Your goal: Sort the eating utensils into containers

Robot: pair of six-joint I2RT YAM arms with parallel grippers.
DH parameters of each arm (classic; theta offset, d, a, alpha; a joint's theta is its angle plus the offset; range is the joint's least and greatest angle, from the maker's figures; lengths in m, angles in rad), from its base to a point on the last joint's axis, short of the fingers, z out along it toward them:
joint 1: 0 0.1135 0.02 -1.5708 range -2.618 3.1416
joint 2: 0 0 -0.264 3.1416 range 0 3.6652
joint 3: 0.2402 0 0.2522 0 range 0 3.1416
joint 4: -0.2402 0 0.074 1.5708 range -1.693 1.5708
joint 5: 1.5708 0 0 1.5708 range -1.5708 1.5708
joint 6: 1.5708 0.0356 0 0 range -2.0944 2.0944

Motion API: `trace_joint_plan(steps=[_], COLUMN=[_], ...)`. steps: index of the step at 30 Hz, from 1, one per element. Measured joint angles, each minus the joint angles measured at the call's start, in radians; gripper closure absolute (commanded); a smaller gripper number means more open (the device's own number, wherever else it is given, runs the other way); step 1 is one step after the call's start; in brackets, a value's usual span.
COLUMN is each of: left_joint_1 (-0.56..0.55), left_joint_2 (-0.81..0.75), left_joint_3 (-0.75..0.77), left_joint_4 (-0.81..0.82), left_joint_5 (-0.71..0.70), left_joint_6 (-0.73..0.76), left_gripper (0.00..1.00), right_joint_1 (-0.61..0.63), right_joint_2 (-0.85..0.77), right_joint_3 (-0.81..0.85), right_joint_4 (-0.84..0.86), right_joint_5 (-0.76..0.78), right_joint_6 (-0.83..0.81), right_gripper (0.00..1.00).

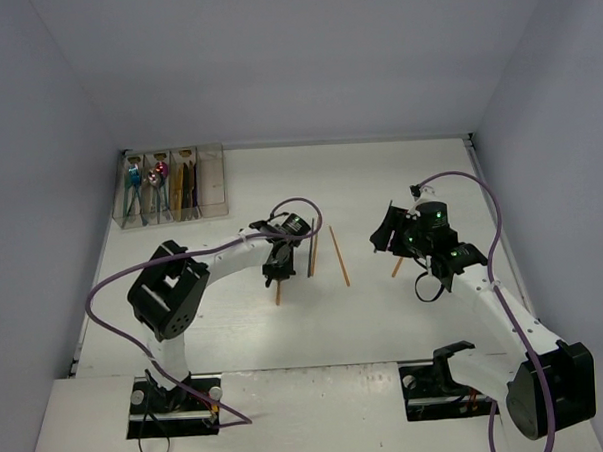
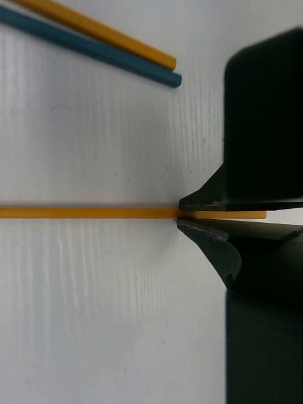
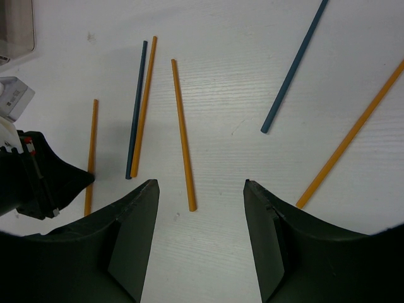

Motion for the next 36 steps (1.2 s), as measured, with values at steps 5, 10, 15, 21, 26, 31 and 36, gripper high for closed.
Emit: trace_joint_plan(steps=[5, 10, 15, 21, 26, 31, 36], left_joint_1=[0.097, 0.264, 0.422, 0.570, 0.625, 0.623, 0.616], left_joint_2=[-0.073, -0.114, -0.042, 0.219, 0.404, 0.493, 0.484], left_joint_3=[0.025, 0.228, 0.474, 0.743, 0.848, 0.891, 0.891], left_joint_4=[-0.040, -0.057, -0.058, -0.041, -0.057, -0.070, -0.073], left_joint_5=[-0.034, -0.048, -0.053, -0.006, 0.039, 0.081, 0.087], left_joint_6=[0.103, 0.256, 0.386, 0.459, 0.493, 0.511, 0.520], left_gripper=[1.00, 1.00, 1.00, 1.00, 0.96, 0.69, 0.64], right_joint_1=[-0.001, -0.003, -0.007, -0.008, -0.012, -0.013, -0.013], right_joint_2=[0.001, 0.007, 0.012, 0.010, 0.007, 0.007, -0.003], right_joint_3=[0.000, -0.001, -0.006, -0.020, -0.034, -0.037, -0.037], right_joint_4=[0.000, 0.000, 0.000, 0.001, -0.006, -0.013, -0.016], right_joint_5=[0.000, 0.000, 0.000, -0.001, -0.012, -0.021, -0.029], right_joint_6=[0.000, -0.001, -0.004, -0.003, 0.000, 0.005, 0.008], right_gripper=[0.46, 0.47, 0.47, 0.47, 0.47, 0.47, 0.46])
